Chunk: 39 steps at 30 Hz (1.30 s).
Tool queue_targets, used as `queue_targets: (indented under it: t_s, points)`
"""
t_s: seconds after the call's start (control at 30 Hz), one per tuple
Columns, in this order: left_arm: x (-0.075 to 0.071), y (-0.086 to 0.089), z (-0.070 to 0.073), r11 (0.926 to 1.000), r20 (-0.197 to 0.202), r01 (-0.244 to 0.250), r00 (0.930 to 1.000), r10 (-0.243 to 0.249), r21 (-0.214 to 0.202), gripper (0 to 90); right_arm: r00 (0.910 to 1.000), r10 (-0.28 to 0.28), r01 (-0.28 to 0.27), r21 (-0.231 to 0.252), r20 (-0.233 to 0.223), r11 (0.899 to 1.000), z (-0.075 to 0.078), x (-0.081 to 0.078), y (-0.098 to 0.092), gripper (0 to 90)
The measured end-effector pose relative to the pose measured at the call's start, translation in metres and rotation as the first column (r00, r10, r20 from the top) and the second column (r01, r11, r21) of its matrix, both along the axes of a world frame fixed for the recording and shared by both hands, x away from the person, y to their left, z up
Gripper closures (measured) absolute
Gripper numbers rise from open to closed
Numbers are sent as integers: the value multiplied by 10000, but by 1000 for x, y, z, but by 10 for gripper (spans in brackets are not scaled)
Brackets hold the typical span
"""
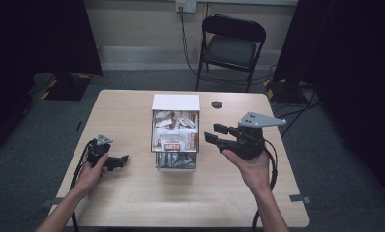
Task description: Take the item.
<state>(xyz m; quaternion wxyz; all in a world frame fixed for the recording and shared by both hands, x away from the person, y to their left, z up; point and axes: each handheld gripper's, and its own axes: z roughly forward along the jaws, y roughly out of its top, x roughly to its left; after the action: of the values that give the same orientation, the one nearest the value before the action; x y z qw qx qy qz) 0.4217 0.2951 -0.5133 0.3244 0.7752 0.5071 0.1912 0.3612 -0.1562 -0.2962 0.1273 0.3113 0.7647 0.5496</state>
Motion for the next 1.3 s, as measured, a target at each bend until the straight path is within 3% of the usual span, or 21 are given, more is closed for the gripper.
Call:
queue_targets:
  t_s: [0.43, 0.7, 0.97, 1.3]
  points:
    - [0, 0, 0, 10000, 28, -37, 10000, 38, -63, 0, 9933, 1157, -1156, -98, 47, 9932, 7, 11, 47, 578]
    - [0, 0, 0, 10000, -1, -1, 10000, 1, -1, 0, 9859, 1660, -1663, -138, -218, 9860, -2, 24, 65, 613]
    - [0, 0, 0, 10000, -2, -5, 10000, 5, 0, 0, 9818, 1782, -1811, -404, -661, 9826, -15, 33, 77, 640]
    - [0, 0, 0, 10000, 18, -14, 10000, 14, -9, 0, 9801, 1812, -1860, -566, -813, 9809, -22, 34, 81, 658]
